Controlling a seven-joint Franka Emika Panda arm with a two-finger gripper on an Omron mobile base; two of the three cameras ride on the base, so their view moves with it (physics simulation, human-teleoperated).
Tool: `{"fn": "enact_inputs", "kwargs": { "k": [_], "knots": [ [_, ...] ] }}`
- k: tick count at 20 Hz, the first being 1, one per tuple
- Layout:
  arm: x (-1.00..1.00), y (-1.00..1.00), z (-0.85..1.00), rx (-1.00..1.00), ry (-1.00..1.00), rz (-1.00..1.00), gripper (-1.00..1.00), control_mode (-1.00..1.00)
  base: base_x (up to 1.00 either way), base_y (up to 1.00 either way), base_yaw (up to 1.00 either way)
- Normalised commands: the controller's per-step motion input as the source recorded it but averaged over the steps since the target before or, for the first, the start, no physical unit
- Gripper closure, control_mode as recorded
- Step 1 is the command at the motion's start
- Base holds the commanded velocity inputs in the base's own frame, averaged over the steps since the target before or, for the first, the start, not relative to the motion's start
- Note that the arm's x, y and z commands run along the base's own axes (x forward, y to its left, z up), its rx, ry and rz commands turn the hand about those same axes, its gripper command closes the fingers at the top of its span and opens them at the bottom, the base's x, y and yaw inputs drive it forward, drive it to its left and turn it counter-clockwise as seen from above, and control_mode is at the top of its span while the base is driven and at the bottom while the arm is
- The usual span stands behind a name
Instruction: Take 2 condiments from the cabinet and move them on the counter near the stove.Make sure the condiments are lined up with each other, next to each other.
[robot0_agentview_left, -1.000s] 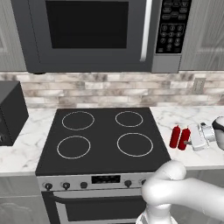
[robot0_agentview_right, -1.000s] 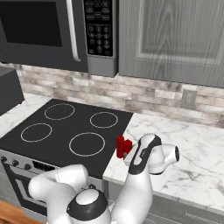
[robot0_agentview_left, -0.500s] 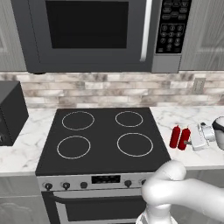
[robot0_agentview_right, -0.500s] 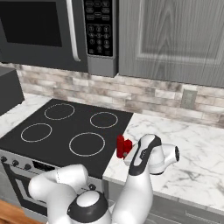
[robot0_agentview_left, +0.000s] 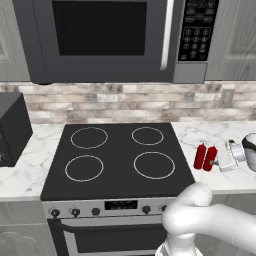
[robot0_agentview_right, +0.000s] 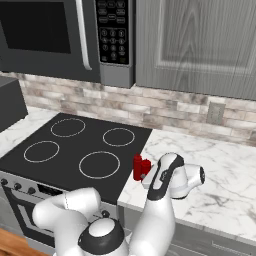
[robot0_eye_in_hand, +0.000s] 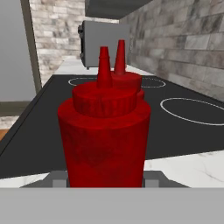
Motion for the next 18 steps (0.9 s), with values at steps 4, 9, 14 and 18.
{"fn": "enact_inputs", "kwargs": {
  "k": [4,9,14,18],
  "knots": [
    [0.09,0.0,-0.04,0.0,0.0,0.0,1.0,-1.0,0.0,0.0,0.0],
    [0.09,0.0,-0.07,0.0,0.0,0.0,1.0,-1.0,0.0,0.0,0.0],
    [0.12,0.0,-0.05,0.0,0.0,0.0,1.0,-1.0,0.0,0.0,0.0],
    [0.15,0.0,-0.05,0.0,0.0,0.0,1.0,-1.0,0.0,0.0,0.0]
  ]
}}
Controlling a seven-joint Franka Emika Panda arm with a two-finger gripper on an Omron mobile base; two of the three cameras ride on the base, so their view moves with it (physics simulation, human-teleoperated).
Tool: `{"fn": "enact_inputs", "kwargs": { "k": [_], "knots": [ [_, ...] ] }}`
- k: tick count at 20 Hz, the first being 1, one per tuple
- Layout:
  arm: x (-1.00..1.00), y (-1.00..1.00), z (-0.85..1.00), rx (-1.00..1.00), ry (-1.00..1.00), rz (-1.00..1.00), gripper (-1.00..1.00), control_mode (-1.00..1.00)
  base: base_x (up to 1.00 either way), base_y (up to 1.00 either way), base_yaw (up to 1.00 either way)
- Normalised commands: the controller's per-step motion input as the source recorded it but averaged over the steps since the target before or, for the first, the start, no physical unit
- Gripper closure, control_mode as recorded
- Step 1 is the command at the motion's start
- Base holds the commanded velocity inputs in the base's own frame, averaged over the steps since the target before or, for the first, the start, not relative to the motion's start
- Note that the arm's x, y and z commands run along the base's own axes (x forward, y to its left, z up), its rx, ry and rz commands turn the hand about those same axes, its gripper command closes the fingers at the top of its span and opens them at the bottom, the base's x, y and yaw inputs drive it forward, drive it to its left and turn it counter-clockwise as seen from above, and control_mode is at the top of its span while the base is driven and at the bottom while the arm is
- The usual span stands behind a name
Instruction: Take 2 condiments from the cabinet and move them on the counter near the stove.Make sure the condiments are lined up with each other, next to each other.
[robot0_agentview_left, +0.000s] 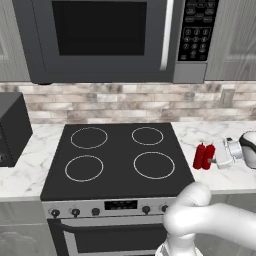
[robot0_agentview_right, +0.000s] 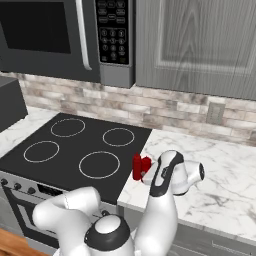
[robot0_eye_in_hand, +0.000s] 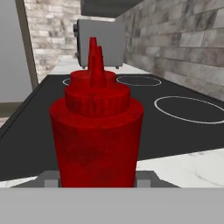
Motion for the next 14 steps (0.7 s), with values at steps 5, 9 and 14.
{"fn": "enact_inputs", "kwargs": {
  "k": [5,9,14],
  "knots": [
    [0.11,0.0,-0.09,0.0,0.0,0.0,1.0,-1.0,0.0,0.0,0.0],
    [0.02,0.02,-0.21,-0.02,0.0,0.0,1.0,-1.0,0.0,0.0,0.0],
    [0.0,0.03,-0.18,0.0,-0.01,0.0,1.0,-1.0,0.0,0.0,0.0]
  ]
}}
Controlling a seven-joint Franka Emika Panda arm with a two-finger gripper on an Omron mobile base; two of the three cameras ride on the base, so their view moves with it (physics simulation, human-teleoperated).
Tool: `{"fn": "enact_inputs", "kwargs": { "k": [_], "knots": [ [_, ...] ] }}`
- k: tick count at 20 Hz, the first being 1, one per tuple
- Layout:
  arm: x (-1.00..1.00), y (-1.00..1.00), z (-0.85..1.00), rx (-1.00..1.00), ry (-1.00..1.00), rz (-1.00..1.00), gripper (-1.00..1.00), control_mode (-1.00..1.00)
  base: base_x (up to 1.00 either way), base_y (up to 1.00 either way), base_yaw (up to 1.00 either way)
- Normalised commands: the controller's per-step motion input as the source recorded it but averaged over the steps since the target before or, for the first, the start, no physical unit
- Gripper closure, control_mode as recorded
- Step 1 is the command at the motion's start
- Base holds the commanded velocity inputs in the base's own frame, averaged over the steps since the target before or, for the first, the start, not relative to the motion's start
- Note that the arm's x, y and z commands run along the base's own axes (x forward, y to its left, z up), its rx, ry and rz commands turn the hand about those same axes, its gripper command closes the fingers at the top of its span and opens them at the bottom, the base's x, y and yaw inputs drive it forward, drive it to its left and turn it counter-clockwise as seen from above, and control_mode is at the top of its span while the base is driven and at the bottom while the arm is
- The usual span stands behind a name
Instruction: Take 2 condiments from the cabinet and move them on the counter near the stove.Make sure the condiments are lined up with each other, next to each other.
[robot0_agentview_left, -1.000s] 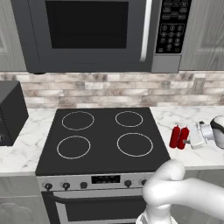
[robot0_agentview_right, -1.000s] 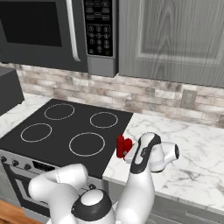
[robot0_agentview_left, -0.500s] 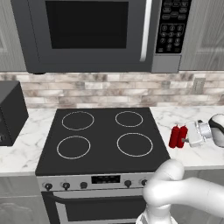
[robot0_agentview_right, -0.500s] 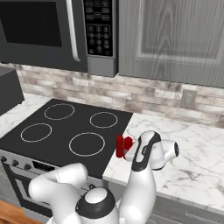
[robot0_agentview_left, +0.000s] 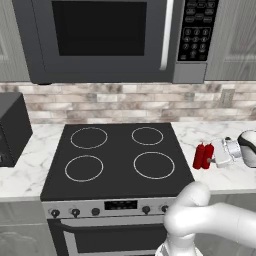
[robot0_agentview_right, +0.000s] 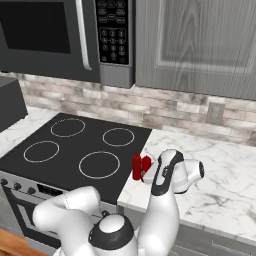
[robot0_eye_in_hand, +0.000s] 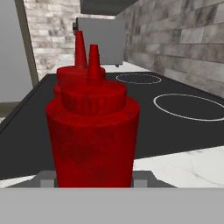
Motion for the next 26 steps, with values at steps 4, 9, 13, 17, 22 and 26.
{"fn": "enact_inputs", "kwargs": {
  "k": [4,9,13,17,22,26],
  "knots": [
    [0.0,0.09,-0.14,0.0,-0.04,0.0,1.0,-1.0,0.0,0.0,0.0],
    [0.0,0.07,-0.12,0.0,-0.02,0.0,1.0,-1.0,0.0,0.0,0.0],
    [0.0,0.14,-0.14,0.0,-0.03,0.0,-1.0,-1.0,0.0,0.0,0.0],
    [0.0,0.16,-0.15,0.0,-0.01,0.0,-1.0,-1.0,0.0,0.0,0.0],
    [0.0,0.12,-0.14,0.0,-0.01,0.0,-1.0,-1.0,0.0,0.0,0.0],
    [0.0,0.03,-0.15,0.0,0.0,0.0,-1.0,-1.0,0.0,0.0,0.0]
  ]
}}
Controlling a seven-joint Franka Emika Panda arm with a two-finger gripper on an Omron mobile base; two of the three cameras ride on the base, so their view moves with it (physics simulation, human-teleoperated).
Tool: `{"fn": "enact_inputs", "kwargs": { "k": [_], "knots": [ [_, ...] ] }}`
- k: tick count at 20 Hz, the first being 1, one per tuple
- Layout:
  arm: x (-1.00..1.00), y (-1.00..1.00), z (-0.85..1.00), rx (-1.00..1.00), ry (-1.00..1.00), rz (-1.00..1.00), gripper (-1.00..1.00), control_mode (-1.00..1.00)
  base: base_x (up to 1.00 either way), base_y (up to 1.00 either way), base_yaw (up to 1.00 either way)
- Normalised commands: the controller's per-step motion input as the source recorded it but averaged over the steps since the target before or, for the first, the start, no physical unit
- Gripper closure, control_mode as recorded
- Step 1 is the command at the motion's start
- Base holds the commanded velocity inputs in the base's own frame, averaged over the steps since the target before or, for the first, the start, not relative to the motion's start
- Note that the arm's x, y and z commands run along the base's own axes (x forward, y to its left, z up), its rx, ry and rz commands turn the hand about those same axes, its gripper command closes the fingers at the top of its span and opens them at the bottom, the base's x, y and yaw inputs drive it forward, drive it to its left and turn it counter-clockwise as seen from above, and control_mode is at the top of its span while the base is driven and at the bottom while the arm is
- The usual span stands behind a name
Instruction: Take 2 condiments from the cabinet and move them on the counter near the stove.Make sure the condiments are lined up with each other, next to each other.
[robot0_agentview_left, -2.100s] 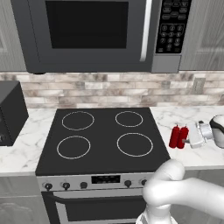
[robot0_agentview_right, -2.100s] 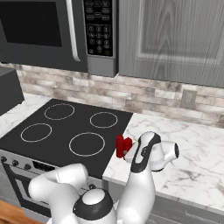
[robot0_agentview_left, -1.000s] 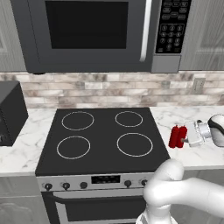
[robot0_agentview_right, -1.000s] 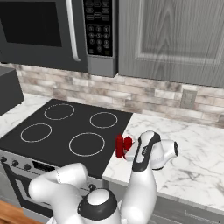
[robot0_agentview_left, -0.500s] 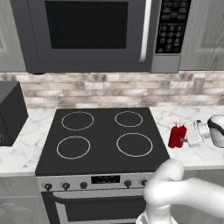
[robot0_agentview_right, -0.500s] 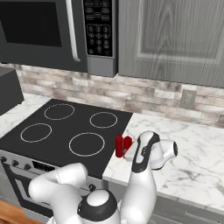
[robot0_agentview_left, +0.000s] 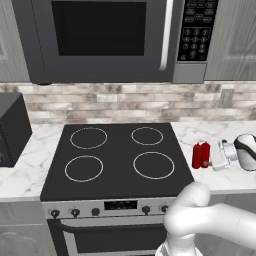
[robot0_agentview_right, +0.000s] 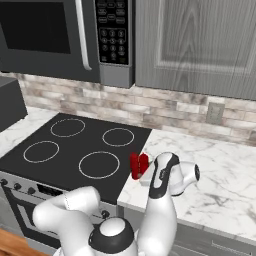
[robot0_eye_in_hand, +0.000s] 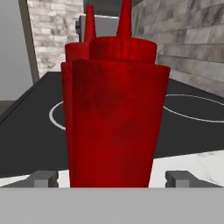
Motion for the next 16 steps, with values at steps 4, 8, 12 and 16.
{"fn": "enact_inputs", "kwargs": {
  "k": [4,8,12,16],
  "knots": [
    [-0.05,0.0,-0.08,0.0,0.0,0.0,-1.0,-1.0,0.0,0.0,0.0],
    [-0.34,-0.17,0.0,0.0,-0.05,0.0,-1.0,-1.0,0.0,0.0,0.0],
    [-0.53,-0.45,0.0,0.0,-0.08,0.0,-1.0,-1.0,0.0,0.0,0.0],
    [-0.38,-0.31,0.0,0.0,-0.1,0.0,-1.0,-1.0,0.0,0.0,0.0]
  ]
}}
